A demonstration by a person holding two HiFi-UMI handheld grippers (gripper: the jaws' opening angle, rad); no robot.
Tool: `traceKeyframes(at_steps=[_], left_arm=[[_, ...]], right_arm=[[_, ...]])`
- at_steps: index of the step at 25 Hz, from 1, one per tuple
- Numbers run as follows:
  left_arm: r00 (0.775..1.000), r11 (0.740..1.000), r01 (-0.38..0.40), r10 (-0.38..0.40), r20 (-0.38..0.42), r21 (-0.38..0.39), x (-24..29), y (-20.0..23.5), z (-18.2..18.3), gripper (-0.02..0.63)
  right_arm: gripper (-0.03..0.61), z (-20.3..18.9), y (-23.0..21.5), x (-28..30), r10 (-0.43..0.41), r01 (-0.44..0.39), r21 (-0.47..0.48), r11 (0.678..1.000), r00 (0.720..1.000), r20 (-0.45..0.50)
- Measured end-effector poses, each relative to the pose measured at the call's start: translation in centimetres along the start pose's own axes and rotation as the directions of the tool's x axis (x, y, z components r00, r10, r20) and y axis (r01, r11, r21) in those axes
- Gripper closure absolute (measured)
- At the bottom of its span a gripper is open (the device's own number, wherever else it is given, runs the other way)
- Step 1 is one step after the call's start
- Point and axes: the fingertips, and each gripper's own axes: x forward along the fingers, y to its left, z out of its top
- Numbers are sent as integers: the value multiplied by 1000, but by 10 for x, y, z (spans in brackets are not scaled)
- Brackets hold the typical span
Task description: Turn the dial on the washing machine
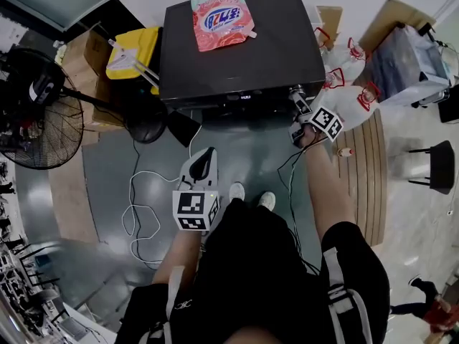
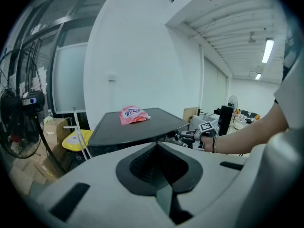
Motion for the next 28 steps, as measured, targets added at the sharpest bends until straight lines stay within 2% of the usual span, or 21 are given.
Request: traceKeyframes(at_steps=[7, 9, 10, 11, 13, 15, 16, 20, 25, 27, 28], left_arm=[[1000, 1000, 15, -15, 7, 7, 2, -6, 2, 611], [1000, 1000, 13, -13, 5, 7, 2, -5, 2, 611], [1000, 1000, 11, -11, 4, 6, 2, -5, 2, 611], [1000, 1000, 9, -9, 1, 5, 2, -4, 1, 611], [1000, 1000, 8, -8, -4, 3, 3, -4, 1, 611], [1000, 1000, 8, -8, -6, 3, 3, -2, 0, 611], [1000, 1000, 8, -8, -7, 2, 3, -1, -1, 611], [1000, 1000, 16, -16, -3, 3, 5, -2, 0, 611], [998, 999, 51, -51, 29, 12, 9, -6, 9, 611], [997, 998, 69, -70, 44, 13, 11, -7, 13, 611], [995, 997, 80, -80, 53, 13, 12, -8, 16, 611]], right_arm=[[333, -1, -1, -1, -1, 1, 5, 1000, 1000, 4], [333, -2, -1, -1, 16, -17, 66, 998, 1000, 6], [333, -2, -2, -1, 38, -39, 139, 990, 999, 13], [333, -2, -3, -2, 64, -69, 230, 971, 998, 27], [333, -2, -7, -3, 107, -125, 394, 910, 992, 67], [333, -2, -10, -2, 132, -162, 485, 860, 987, 96], [333, -3, -11, -1, 140, -171, 496, 851, 985, 99], [333, -2, -10, -1, 133, -159, 421, 893, 987, 90], [349, 1, -2, -18, 49, -86, 310, 947, 991, 126], [389, 1, 7, -33, 24, -48, 201, 978, 992, 122], [439, 2, 16, -43, 11, -26, 124, 992, 992, 123]])
